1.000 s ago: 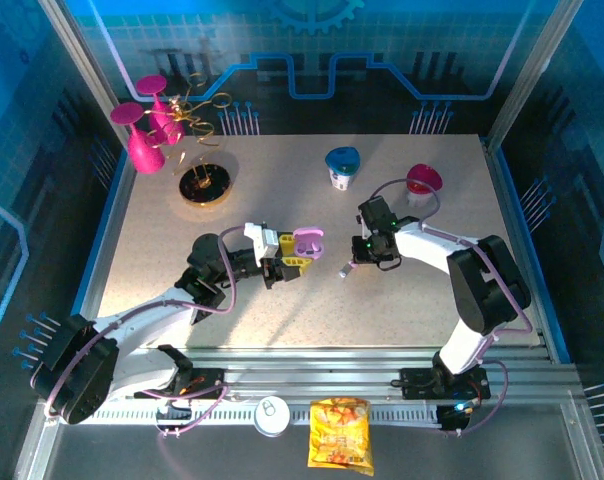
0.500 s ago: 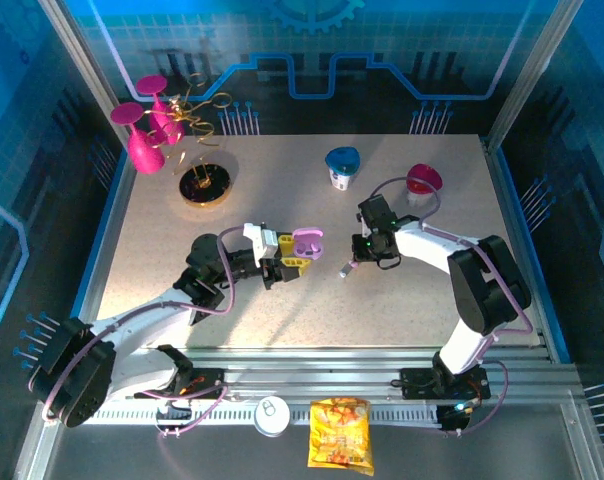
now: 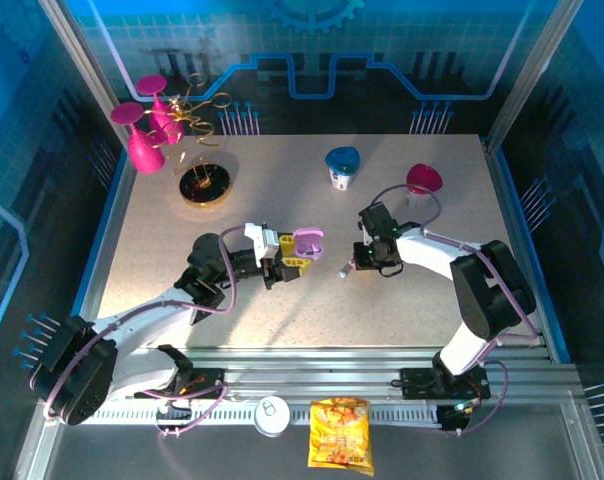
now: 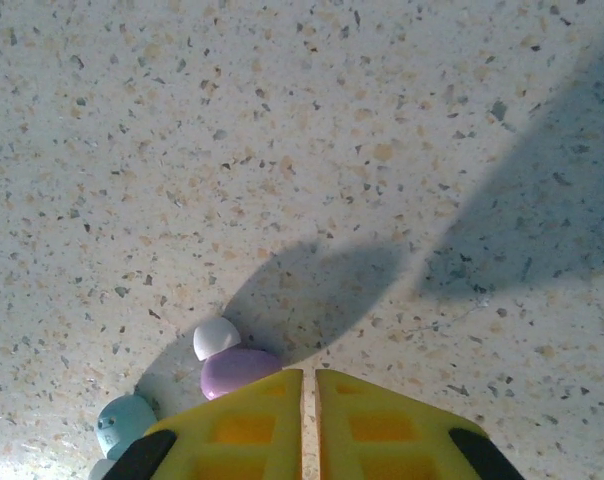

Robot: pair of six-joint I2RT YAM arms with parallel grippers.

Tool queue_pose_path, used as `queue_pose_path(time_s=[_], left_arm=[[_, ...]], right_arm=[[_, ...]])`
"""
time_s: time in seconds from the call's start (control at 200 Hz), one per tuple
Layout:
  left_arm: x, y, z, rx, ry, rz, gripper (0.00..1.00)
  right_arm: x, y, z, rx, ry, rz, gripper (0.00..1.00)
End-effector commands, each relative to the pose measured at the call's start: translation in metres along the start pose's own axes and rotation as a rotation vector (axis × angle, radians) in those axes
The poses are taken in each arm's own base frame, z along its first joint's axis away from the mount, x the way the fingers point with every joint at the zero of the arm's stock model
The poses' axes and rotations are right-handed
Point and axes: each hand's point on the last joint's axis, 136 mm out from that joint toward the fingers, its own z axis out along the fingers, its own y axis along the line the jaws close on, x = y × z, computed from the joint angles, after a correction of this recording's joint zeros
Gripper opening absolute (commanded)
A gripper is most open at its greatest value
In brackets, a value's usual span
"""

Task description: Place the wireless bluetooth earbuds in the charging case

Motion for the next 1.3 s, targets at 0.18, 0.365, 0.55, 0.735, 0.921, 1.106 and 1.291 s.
queue_pose_path(time_s=[0.18,0.365,0.55,0.735,0.921,1.106,1.291], left_arm=[[-0.009,0.000,-0.003,-0.004,-0.028,0.047,0.20],[-0.007,0.000,-0.004,-0.009,-0.024,0.046,0.21],[-0.006,0.000,-0.004,-0.010,-0.022,0.046,0.20],[-0.007,-0.001,-0.005,-0.012,-0.025,0.048,0.21],[-0.007,0.000,-0.005,-0.015,-0.022,0.049,0.21],[-0.008,0.000,-0.004,-0.011,-0.023,0.049,0.20],[-0.007,0.000,-0.002,-0.001,-0.025,0.042,0.21]], right_arm=[[-0.013,0.012,0.005,-0.025,-0.007,-0.009,0.11],[-0.019,0.017,0.008,-0.040,-0.014,-0.014,0.11],[-0.028,0.019,0.010,-0.055,-0.032,-0.019,0.11],[-0.034,0.015,-0.003,-0.031,-0.066,-0.011,0.11],[-0.016,0.003,-0.011,-0.005,-0.068,0.026,0.11],[0.010,0.004,-0.002,-0.030,-0.032,0.042,0.11],[0.011,0.011,0.008,-0.043,-0.020,0.032,0.11]])
